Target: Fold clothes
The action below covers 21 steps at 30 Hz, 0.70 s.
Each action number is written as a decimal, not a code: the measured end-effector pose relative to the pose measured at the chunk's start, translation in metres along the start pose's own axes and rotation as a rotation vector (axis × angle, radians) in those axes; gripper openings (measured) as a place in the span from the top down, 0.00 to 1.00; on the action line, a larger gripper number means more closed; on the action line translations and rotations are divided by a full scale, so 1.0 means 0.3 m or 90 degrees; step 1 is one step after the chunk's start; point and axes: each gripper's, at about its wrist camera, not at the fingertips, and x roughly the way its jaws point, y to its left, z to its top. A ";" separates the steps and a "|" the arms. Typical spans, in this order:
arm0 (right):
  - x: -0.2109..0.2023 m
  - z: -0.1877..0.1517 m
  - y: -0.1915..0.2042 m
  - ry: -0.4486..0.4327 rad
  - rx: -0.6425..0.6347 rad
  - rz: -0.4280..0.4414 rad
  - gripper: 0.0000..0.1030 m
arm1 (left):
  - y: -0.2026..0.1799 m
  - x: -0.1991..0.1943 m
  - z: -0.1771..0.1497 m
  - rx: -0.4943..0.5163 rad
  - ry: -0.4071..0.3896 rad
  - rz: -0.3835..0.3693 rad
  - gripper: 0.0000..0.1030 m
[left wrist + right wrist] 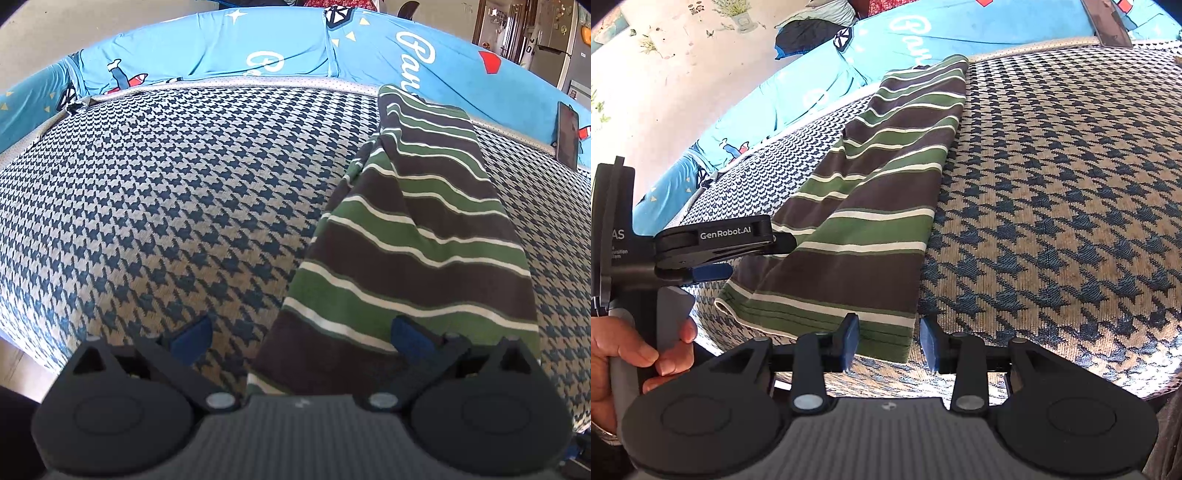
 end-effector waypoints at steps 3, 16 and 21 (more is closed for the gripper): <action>0.003 0.000 0.000 0.001 0.003 0.003 0.65 | -0.003 0.001 -0.001 0.003 0.001 0.000 0.00; 0.025 0.003 -0.011 -0.001 0.031 0.016 0.63 | -0.007 0.011 -0.004 0.008 0.009 -0.001 0.00; 0.029 0.004 -0.017 -0.003 0.041 0.006 0.78 | -0.007 0.012 -0.006 0.011 0.009 0.000 0.00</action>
